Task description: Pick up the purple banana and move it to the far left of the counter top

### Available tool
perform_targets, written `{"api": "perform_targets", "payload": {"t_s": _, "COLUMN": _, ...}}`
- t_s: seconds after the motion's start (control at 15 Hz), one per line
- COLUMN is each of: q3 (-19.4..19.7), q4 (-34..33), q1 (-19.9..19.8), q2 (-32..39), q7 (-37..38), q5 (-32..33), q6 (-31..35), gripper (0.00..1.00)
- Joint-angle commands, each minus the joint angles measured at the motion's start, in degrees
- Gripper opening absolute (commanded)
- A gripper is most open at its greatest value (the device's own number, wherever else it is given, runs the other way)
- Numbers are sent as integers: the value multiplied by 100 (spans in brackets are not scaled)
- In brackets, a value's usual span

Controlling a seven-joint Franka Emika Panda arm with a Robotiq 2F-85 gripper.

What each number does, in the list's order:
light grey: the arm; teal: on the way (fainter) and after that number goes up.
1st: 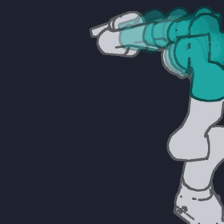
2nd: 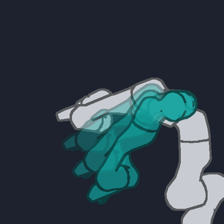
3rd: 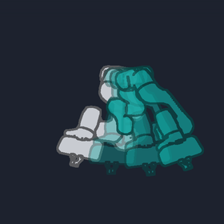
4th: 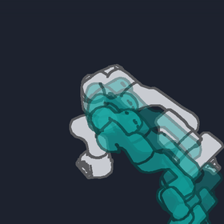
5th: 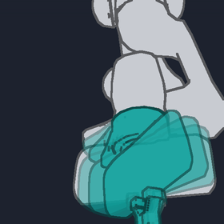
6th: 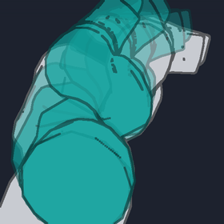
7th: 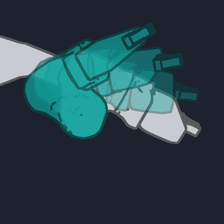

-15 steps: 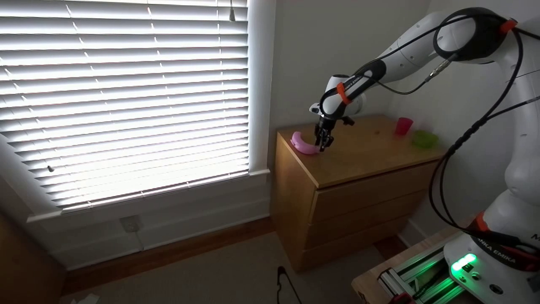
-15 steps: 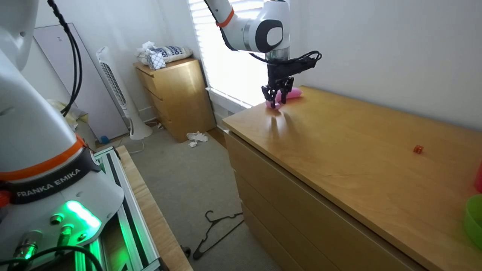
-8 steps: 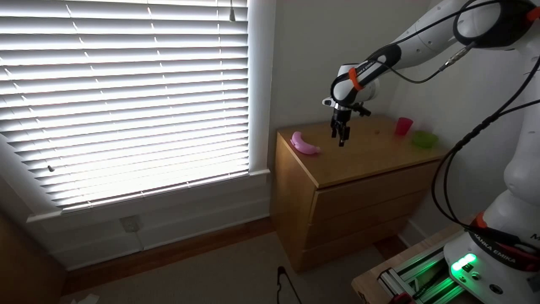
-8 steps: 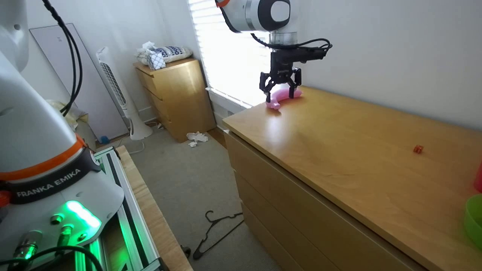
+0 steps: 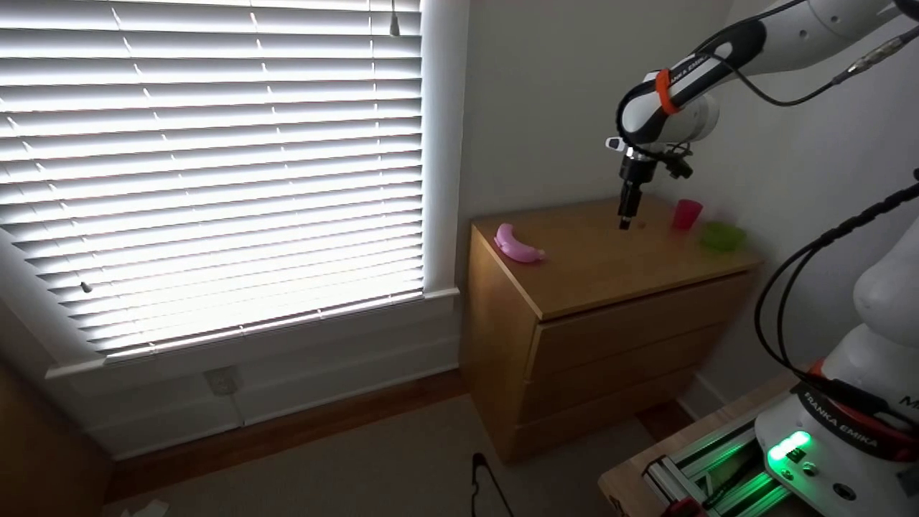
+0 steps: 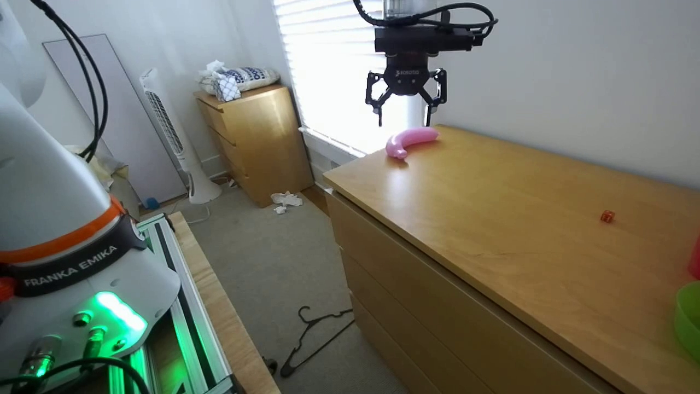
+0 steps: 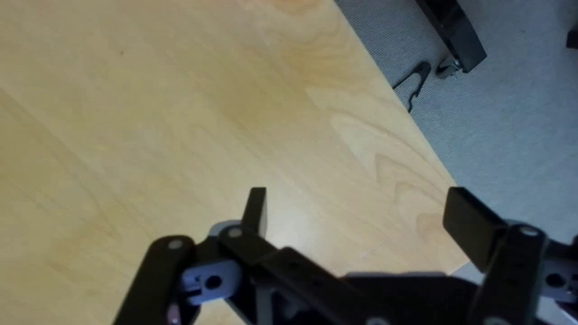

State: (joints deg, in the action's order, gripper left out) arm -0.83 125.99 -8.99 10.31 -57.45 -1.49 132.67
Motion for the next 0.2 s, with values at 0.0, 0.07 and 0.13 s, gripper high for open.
{"api": "perform_targets", "payload": {"t_s": 0.0, "q3": 161, "q4": 169, "q1": 81, "q2": -209, "q7": 114, "q5": -42, "q6": -11, "gripper": 100}}
{"api": "perform_targets", "payload": {"t_s": 0.07, "q3": 227, "q4": 325, "q1": 89, "q2": -401, "q7": 191, "q5": -53, "q6": -9, "gripper": 100}}
{"api": "perform_targets", "payload": {"t_s": 0.13, "q3": 264, "q4": 437, "q1": 97, "q2": -539, "q7": 231, "q5": -58, "q6": -8, "gripper": 100}}
